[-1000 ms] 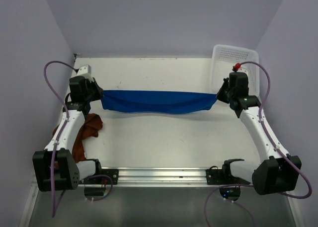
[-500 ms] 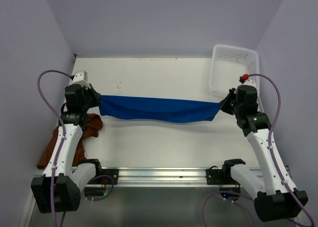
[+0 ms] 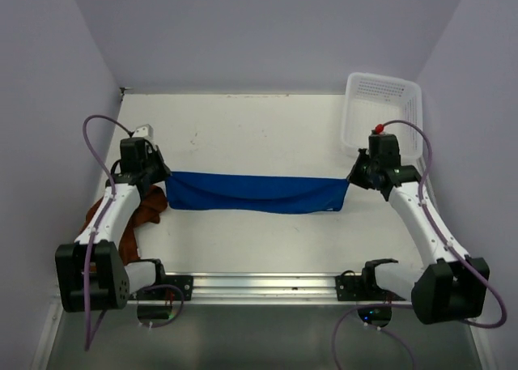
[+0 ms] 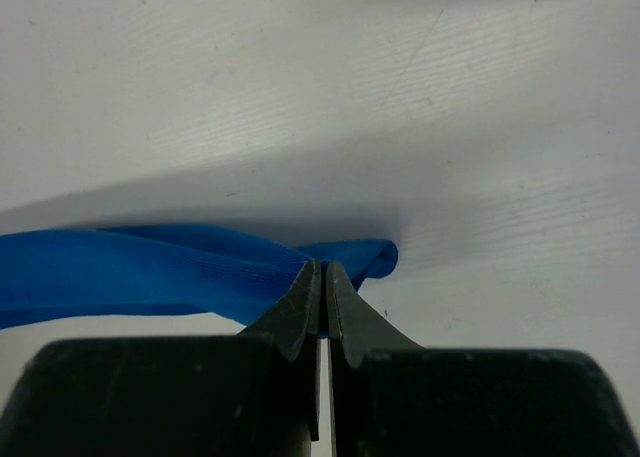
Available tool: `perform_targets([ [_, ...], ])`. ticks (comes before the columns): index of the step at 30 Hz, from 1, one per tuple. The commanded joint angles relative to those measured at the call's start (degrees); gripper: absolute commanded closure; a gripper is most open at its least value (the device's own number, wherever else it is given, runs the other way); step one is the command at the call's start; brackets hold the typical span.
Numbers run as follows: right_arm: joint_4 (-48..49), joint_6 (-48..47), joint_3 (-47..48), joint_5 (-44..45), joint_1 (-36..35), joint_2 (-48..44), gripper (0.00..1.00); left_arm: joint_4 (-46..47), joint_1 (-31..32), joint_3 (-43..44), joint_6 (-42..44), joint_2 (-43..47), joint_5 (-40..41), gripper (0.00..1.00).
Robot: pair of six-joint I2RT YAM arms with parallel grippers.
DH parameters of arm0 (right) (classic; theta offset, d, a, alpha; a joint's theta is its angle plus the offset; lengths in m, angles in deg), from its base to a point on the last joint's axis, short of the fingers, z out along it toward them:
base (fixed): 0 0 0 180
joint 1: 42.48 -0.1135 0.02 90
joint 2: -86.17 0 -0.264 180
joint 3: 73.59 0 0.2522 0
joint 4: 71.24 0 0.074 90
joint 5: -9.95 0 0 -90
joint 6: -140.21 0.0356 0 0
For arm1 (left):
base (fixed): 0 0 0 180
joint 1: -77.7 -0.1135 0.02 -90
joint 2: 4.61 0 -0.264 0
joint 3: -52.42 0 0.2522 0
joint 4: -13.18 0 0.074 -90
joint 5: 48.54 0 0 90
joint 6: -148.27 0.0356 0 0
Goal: Roll the towels
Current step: Fold the towel
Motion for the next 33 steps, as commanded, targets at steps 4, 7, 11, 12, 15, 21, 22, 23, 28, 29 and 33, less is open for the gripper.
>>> perform_targets([
  [4,8.4,-0.1,4.7,-1.2,0.6,13.4,1.0,6.9,-0.6,8.0,-0.2,-12.9,-0.3,1.0],
  [7,9.8,-0.8,7.9,-0.4,1.0,19.6,1.0,8.0,-0.6,11.6,-0.6,-18.7,-1.1,1.0],
  [11,11.4,-1.6,11.0,0.7,1.4,25.6,1.0,9.6,-0.4,15.3,-0.9,-23.5,-1.8,1.0],
  [12,11.8,-1.9,11.9,0.9,1.4,26.5,1.0,9.9,-0.2,15.7,-0.7,-24.2,-2.1,1.0],
  [15,13.0,-2.6,13.4,1.8,1.7,29.8,1.0,10.4,-0.1,17.2,-0.2,-26.5,-1.8,1.0],
  [21,14.3,-3.0,15.0,1.5,2.3,35.3,1.0,10.6,-0.1,17.9,0.7,-29.9,-1.1,1.0],
  [22,14.6,-3.0,15.0,1.5,2.3,35.7,0.99,10.6,-0.1,18.0,0.8,-30.3,-0.8,0.98],
  [23,14.7,-2.8,15.3,1.4,2.4,36.2,0.96,10.5,-0.1,18.2,1.1,-30.5,-0.7,0.94],
  [28,16.6,-2.4,15.4,-1.1,2.5,36.5,0.59,9.1,-0.1,19.0,1.7,-30.4,1.7,0.77],
  [29,16.5,-2.2,15.4,-1.2,2.5,36.4,0.53,8.9,-0.1,19.3,1.8,-30.4,2.2,0.73],
  [33,16.2,-2.6,15.6,-1.2,2.5,35.0,0.48,8.3,-0.1,19.8,2.2,-29.5,4.1,0.61],
])
